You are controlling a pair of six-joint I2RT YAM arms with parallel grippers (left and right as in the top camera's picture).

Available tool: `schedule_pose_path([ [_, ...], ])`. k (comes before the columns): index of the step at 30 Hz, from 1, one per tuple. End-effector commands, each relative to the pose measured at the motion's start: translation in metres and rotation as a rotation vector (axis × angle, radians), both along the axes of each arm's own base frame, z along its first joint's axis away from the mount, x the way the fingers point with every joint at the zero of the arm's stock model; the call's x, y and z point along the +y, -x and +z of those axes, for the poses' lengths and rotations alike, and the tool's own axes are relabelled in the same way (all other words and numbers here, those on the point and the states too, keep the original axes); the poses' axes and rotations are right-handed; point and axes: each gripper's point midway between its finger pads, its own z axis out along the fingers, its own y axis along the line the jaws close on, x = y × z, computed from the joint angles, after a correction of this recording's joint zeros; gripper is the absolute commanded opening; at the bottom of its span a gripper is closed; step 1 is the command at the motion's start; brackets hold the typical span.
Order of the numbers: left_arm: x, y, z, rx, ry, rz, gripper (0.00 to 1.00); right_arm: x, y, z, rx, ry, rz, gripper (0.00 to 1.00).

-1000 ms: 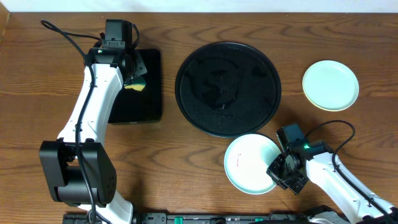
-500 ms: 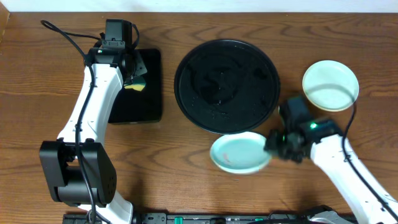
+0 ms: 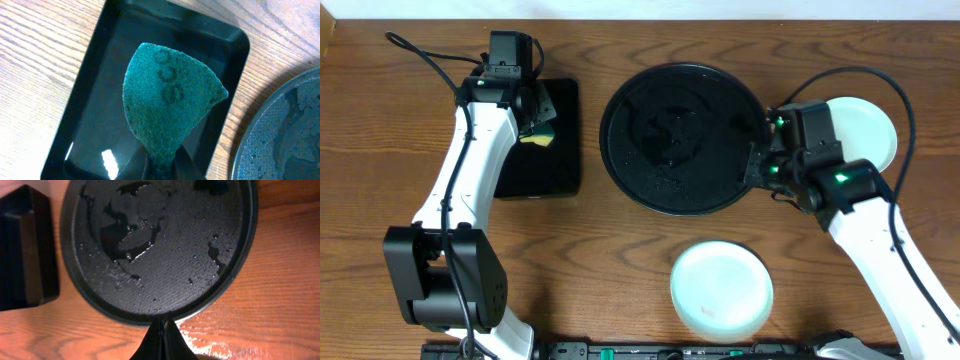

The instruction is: Clean dirty plates on tray and stack at the side

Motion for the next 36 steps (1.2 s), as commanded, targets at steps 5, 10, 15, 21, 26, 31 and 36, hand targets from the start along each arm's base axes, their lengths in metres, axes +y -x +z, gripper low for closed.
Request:
schedule_pose_path([
  [5,0.002,0.0,-0.006,0.015,-0.003,0.009,0.08,-0.01,0.023,-0.065,0.27,0.119,0.024,0.25],
  [10,0.002,0.0,-0.007,0.014,-0.003,0.009,0.08,-0.021,0.062,-0.073,0.439,0.157,0.026,0.42],
  [15,0.002,0.0,-0.008,0.014,-0.003,0.009,0.08,-0.032,0.101,-0.062,0.543,0.196,0.052,0.57],
  [21,0.002,-0.002,-0.008,0.005,-0.002,0.009,0.08,-0.031,0.131,-0.083,0.599,0.253,0.163,0.53],
  [26,0.002,-0.002,-0.008,0.006,-0.002,0.009,0.08,-0.024,0.125,-0.122,0.52,0.236,0.179,0.52],
  [31,0.002,-0.001,-0.008,0.007,-0.002,0.009,0.08,-0.027,0.119,-0.135,0.474,0.25,0.168,0.54],
  [36,0.002,-0.001,-0.008,0.007,-0.002,0.009,0.08,-0.039,0.129,-0.136,0.515,0.31,0.154,0.54],
])
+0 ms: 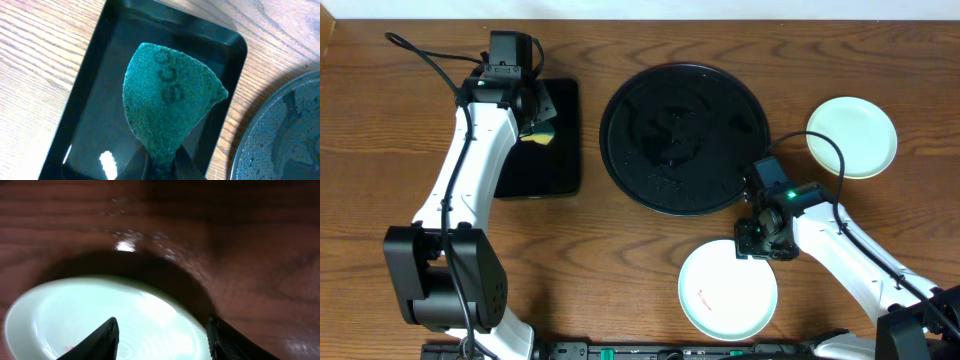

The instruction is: Clean dirty plates on tray and stack at the side

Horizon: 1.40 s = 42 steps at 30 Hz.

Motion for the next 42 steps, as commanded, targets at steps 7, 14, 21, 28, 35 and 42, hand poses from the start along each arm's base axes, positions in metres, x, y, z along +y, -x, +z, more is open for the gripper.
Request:
schedule_pose_path([
  [7,0.002,0.002,-0.008,0.021,-0.002,0.009,0.08,-0.009,0.033,-0.002,0.127,0.038,-0.016,0.52],
  [14,0.002,0.001,-0.008,0.02,-0.002,0.009,0.08,-0.017,0.065,-0.021,0.222,0.049,-0.098,0.52],
  [21,-0.005,0.001,-0.009,0.021,0.032,-0.008,0.08,-0.019,0.07,-0.023,0.243,0.069,-0.209,0.54],
  [28,-0.005,0.001,-0.009,0.018,0.035,-0.01,0.08,-0.018,0.074,-0.024,0.256,0.069,-0.229,0.41],
  [35,-0.006,0.0,-0.009,0.018,0.041,-0.013,0.08,-0.012,0.087,-0.03,0.302,0.042,-0.29,0.42],
  [42,-0.006,0.0,-0.009,0.017,0.041,-0.013,0.08,0.007,0.097,-0.039,0.31,-0.005,-0.294,0.38],
])
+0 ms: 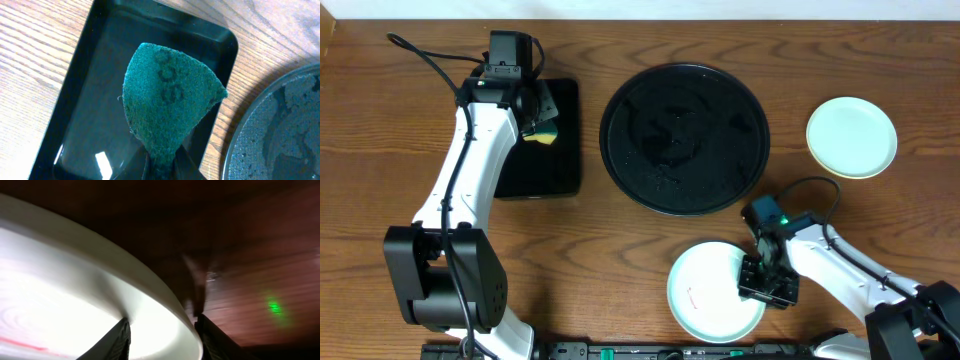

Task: Clean dirty plates on tray and stack at the side
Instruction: 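Lift the plate with the right gripper onto the round black tray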

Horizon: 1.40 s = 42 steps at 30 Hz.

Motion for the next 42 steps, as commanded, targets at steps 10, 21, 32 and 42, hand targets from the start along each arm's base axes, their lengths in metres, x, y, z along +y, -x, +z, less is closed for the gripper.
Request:
schedule_pose_path([
  [10,0.0,0.001,-0.008,0.02,0.007,0.004,0.08,0.02,-0.005,0.005,-0.007,-0.055,-0.024,0.01],
  [21,0.0,0.001,-0.008,0.02,0.007,0.004,0.08,0.052,-0.071,0.076,-0.188,-0.165,0.173,0.01],
  [32,0.0,0.001,-0.008,0.02,0.007,0.004,0.08,0.038,-0.179,0.134,-0.551,-0.116,0.009,0.01],
  [42,0.0,0.001,-0.009,0.021,0.007,0.003,0.08,0.017,-0.258,0.097,-0.651,-0.109,-0.182,0.01],
])
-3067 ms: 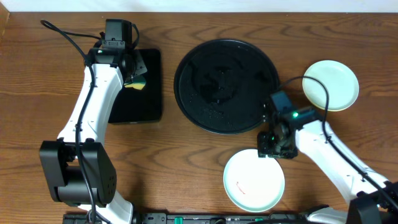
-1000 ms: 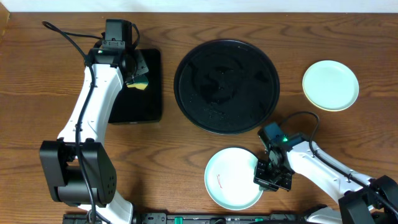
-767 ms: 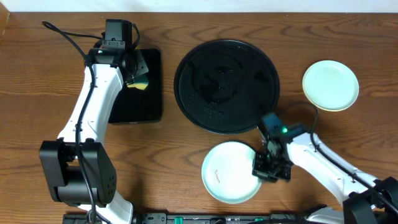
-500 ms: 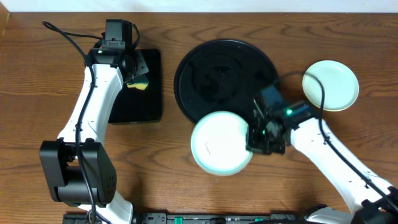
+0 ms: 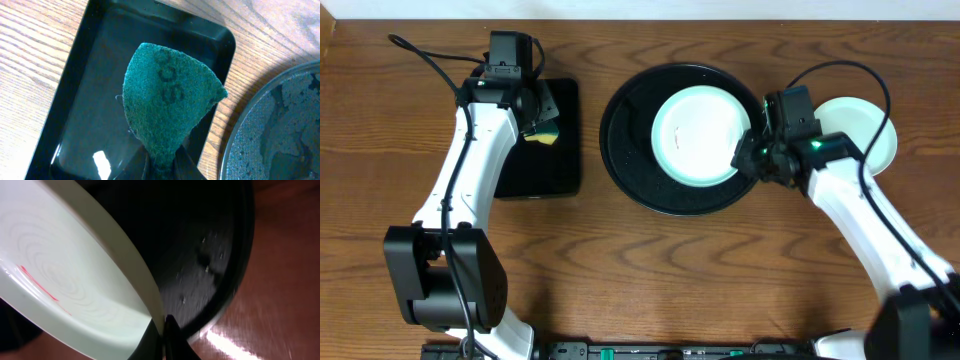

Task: Clean dirty plates on tray and stack at the side
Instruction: 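Lift the plate with the right gripper onto the round black tray, then pick the green sponge from the rectangular tray with the left gripper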

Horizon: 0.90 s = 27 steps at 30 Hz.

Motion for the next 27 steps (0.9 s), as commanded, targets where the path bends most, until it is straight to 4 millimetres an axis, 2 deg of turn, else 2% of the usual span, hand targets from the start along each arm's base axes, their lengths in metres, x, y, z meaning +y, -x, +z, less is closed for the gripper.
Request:
schedule_pose_path([
  [1,0.002,0.001,-0.008,0.02,-0.003,0.008,0.08,-0.003,-0.016,-0.026,0.039,-0.012,-0.06,0.01],
  [6,0.002,0.001,-0.008,0.019,-0.002,0.009,0.08,0.014,-0.038,-0.056,0.049,-0.095,-0.066,0.01],
  [10,0.002,0.001,-0.008,0.02,-0.003,0.008,0.08,0.028,-0.041,-0.076,0.088,-0.164,-0.059,0.01],
  [12,0.002,0.001,-0.008,0.019,-0.002,0.008,0.08,0.03,-0.04,-0.082,0.104,-0.173,-0.051,0.17],
  [15,0.002,0.0,-0.008,0.015,-0.002,0.008,0.08,0.032,-0.038,-0.082,0.1,-0.164,-0.002,0.29],
  [18,0.001,0.0,-0.007,0.012,-0.001,0.008,0.08,0.03,-0.037,-0.073,0.106,-0.131,0.045,0.34],
  [23,0.001,0.0,-0.007,0.013,0.004,0.005,0.08,0.015,-0.054,-0.032,0.05,0.039,0.192,0.38],
  [25,-0.009,-0.001,-0.008,0.013,0.038,-0.045,0.08,0.005,-0.066,-0.011,0.004,0.137,0.238,0.39],
  [27,-0.027,-0.002,-0.006,0.005,0.106,-0.141,0.08,-0.01,-0.076,0.003,-0.027,0.234,0.219,0.39],
])
